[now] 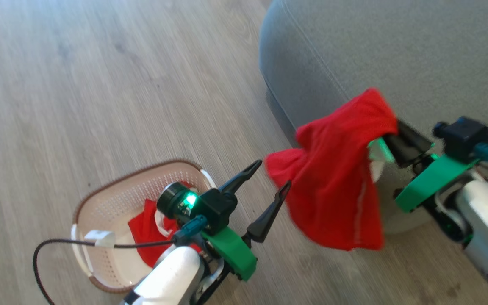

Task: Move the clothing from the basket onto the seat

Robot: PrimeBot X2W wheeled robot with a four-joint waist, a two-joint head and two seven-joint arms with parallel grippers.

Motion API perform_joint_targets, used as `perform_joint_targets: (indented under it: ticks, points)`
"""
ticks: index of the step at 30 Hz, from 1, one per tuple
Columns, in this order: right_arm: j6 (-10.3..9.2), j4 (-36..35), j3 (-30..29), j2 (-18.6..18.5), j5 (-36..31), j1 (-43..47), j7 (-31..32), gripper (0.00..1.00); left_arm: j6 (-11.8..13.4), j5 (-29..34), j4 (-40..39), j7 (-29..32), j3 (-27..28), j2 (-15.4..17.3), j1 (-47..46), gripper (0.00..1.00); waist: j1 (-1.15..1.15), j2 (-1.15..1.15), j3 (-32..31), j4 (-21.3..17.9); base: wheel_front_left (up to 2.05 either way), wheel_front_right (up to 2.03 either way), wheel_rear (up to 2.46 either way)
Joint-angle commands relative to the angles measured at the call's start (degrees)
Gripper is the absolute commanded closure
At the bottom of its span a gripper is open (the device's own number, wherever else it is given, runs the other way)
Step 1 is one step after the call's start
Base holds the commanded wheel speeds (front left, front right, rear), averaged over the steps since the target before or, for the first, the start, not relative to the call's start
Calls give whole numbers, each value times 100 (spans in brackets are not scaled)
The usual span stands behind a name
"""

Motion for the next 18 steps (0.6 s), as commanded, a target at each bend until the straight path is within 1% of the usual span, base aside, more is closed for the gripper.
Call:
perform_joint_targets:
  ticks: [1,5,7,8,9,13,15,16,17,18]
  points:
    - [-1,-226,-260,-157,20,-8,-38,100,15,72,-180,-65,140,-38,-340,0,0,0,202,-84,0,0,0]
    - [-1,-299,-656,-229,33,-69,-38,100,7,147,-217,-22,68,-22,-475,0,0,0,556,-36,0,0,0]
    - [-1,-326,-926,-217,36,-192,-38,100,-7,211,-251,33,41,14,-621,0,0,0,827,20,0,0,0]
    - [-1,-326,-926,-217,36,-192,-38,100,-7,211,-251,33,41,14,-621,0,0,0,827,20,0,0,0]
    - [-1,-326,-1066,-206,44,-270,-38,100,-18,247,-265,69,26,31,-715,0,0,0,979,65,0,0,0]
    - [-1,-264,-1725,-151,96,-743,-38,100,-64,357,-319,222,32,89,-1207,0,0,0,1737,254,0,0,0]
    - [-1,-146,-2024,-179,54,-1086,-38,100,-76,476,-360,304,54,161,-1524,0,0,0,2175,326,0,0,0]
    - [-1,-67,-2177,-196,51,-1285,-38,100,-79,528,-384,351,75,191,-1686,0,0,0,2416,355,0,0,0]
    - [-1,157,-2490,-234,107,-1722,-38,100,-96,654,-433,440,98,277,-2025,0,0,0,2879,403,0,0,0]
    - [-1,283,-2640,-292,131,-1949,-38,100,-107,700,-455,475,102,313,-2170,0,0,0,3081,424,0,0,0]
